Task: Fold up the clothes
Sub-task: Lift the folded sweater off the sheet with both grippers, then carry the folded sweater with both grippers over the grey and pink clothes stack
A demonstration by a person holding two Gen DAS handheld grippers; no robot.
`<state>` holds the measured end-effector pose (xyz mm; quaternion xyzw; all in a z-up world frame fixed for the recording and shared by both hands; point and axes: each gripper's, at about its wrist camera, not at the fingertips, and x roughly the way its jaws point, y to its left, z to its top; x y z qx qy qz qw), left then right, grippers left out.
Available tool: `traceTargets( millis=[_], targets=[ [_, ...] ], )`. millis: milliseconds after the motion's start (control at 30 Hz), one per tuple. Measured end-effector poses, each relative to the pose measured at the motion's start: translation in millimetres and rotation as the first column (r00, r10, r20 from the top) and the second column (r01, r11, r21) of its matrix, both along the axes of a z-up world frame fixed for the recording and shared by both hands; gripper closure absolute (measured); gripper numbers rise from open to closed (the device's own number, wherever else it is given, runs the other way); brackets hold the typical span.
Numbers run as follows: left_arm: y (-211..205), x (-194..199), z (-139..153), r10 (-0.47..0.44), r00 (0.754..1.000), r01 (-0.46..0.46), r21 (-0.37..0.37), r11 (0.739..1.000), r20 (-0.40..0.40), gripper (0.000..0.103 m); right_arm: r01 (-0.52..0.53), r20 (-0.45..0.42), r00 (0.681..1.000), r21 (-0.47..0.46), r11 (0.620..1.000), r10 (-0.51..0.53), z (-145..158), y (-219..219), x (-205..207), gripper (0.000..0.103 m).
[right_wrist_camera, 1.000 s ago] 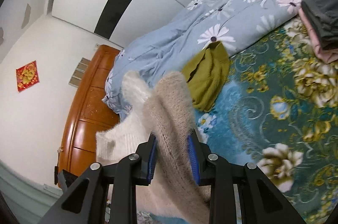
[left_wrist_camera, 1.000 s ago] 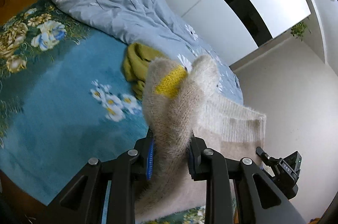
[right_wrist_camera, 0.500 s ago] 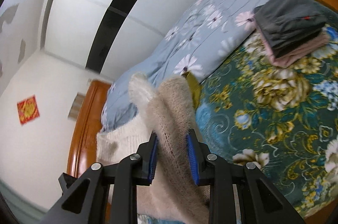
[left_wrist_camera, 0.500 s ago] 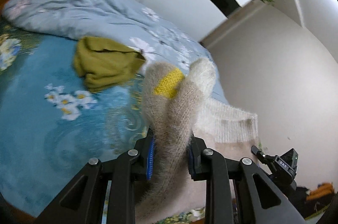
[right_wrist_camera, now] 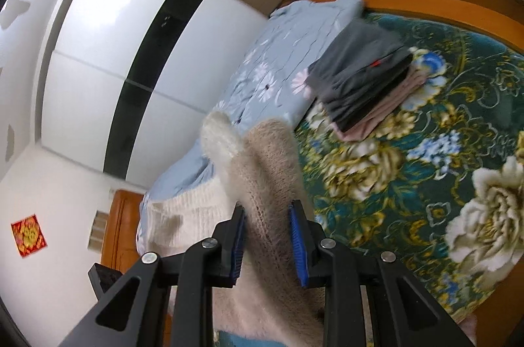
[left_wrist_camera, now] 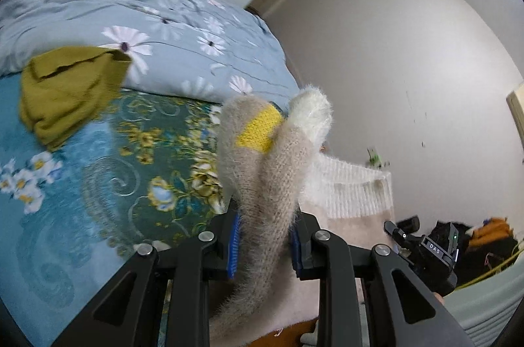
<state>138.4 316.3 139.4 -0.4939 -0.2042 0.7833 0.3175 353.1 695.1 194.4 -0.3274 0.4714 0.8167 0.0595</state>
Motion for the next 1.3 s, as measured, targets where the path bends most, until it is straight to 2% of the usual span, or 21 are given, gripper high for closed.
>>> traceTargets(
  millis=[133,233,433,533,567,667,767,933,1033,1100,1167,1300],
  targets=[
    [51,-9,-5,0.004,1.0,-0.004,-0.022,1.0,-0.002,0.077,-0.006,0.004,1.0,-0.027,1.0,0.006,-13,56,-11,0.076],
    [91,-19,-14,0.047,0.999,-0.047,-0.039,0.998,0.0,0.077,-0.039,0.014,0.999,-0.043,0.998,0.039,-23,99,-30,0.076],
    [170,-44,-28,0.169,0.984,-0.163,-0.091,0.982,0.061,0.077,-0.155,0.041,0.986,-0.075,0.985,0.159,-40,198,-102,0.08],
    [208,-62,-27,0.201,0.978,-0.194,-0.1,0.976,0.058,0.077,-0.214,0.048,0.974,-0.091,0.973,0.219,-46,241,-137,0.089],
    [221,-70,-30,0.204,0.977,-0.196,-0.108,0.975,0.064,0.078,-0.236,0.045,0.97,-0.098,0.967,0.241,-48,255,-150,0.089],
    [255,-91,-46,0.203,0.975,-0.185,-0.171,0.968,0.092,0.08,-0.271,0.084,0.957,-0.09,0.958,0.278,-63,282,-181,0.089],
    [270,-107,-85,0.235,0.965,-0.192,-0.3,0.935,0.115,0.081,-0.273,0.126,0.949,-0.119,0.955,0.288,-90,299,-190,0.089],
    [216,-124,-128,0.403,0.9,-0.326,-0.357,0.876,0.168,0.081,-0.309,0.234,0.913,-0.142,0.94,0.335,-140,303,-179,0.086],
    [183,-124,-146,0.471,0.861,-0.374,-0.387,0.843,0.192,0.081,-0.342,0.318,0.869,-0.166,0.925,0.378,-177,289,-170,0.086],
    [162,-120,-163,0.522,0.823,-0.412,-0.397,0.82,0.224,0.081,-0.372,0.363,0.838,-0.164,0.914,0.406,-197,275,-172,0.08],
    [137,-109,-182,0.586,0.765,-0.466,-0.399,0.79,0.267,0.081,-0.407,0.398,0.807,-0.159,0.899,0.436,-215,259,-178,0.064],
    [85,-82,-221,0.703,0.618,-0.574,-0.408,0.71,0.352,0.081,-0.476,0.425,0.758,-0.158,0.865,0.495,-243,217,-198,0.054]
  ],
)
